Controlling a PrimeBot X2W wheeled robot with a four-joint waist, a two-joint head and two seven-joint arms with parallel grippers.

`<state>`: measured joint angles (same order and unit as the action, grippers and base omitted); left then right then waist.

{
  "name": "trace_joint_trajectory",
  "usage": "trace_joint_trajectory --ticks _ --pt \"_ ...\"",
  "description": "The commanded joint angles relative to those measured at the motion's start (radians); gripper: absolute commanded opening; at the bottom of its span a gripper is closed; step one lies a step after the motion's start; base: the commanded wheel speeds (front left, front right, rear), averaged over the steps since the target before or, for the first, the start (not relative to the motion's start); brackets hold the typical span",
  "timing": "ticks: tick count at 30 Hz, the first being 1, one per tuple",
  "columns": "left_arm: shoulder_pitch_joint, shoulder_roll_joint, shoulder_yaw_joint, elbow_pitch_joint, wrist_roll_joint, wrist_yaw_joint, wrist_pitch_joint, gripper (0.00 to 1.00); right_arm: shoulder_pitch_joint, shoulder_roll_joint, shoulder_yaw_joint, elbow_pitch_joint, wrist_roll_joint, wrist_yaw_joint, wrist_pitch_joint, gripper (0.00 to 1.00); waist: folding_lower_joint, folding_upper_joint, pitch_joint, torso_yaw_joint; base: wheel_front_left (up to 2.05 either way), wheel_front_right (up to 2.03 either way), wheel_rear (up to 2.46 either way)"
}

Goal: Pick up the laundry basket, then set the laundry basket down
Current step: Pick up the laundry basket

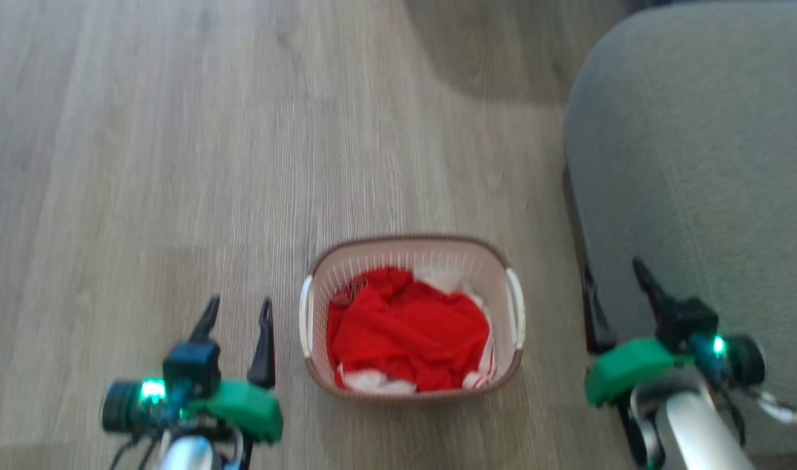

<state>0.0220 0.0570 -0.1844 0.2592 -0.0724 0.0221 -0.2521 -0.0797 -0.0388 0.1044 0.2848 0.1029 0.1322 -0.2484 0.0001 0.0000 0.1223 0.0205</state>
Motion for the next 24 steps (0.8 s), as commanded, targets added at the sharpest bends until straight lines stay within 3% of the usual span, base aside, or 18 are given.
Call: trace_joint_trajectory --ticks 1,4,12,24 --pt "-0.079 -0.004 0.027 -0.011 -0.014 -0.002 -0.010 1.00 -0.074 -0.011 0.017 -0.012 -0.011 -0.002 -0.013 1.00 -0.0001 0.0000 0.113 0.011 0.00 0.00 0.00" --pt "-0.155 -0.006 0.020 0.017 -0.028 -0.002 -0.010 1.00 -0.146 -0.011 -0.003 0.016 0.025 -0.002 -0.013 1.00 -0.0001 0.0000 0.210 0.023 0.00 0.00 0.00" --pt "-0.341 -0.007 -0.046 0.117 -0.080 0.011 -0.010 1.00 -0.336 -0.011 -0.021 0.107 -0.013 -0.002 -0.013 1.00 -0.0001 0.0000 0.417 0.052 0.00 0.00 0.00" --pt "-0.541 -0.007 -0.158 0.289 -0.177 0.027 -0.010 1.00 -0.502 -0.011 -0.041 0.283 -0.041 -0.002 -0.013 1.00 -0.0001 0.0000 0.626 0.090 0.00 0.00 0.00"
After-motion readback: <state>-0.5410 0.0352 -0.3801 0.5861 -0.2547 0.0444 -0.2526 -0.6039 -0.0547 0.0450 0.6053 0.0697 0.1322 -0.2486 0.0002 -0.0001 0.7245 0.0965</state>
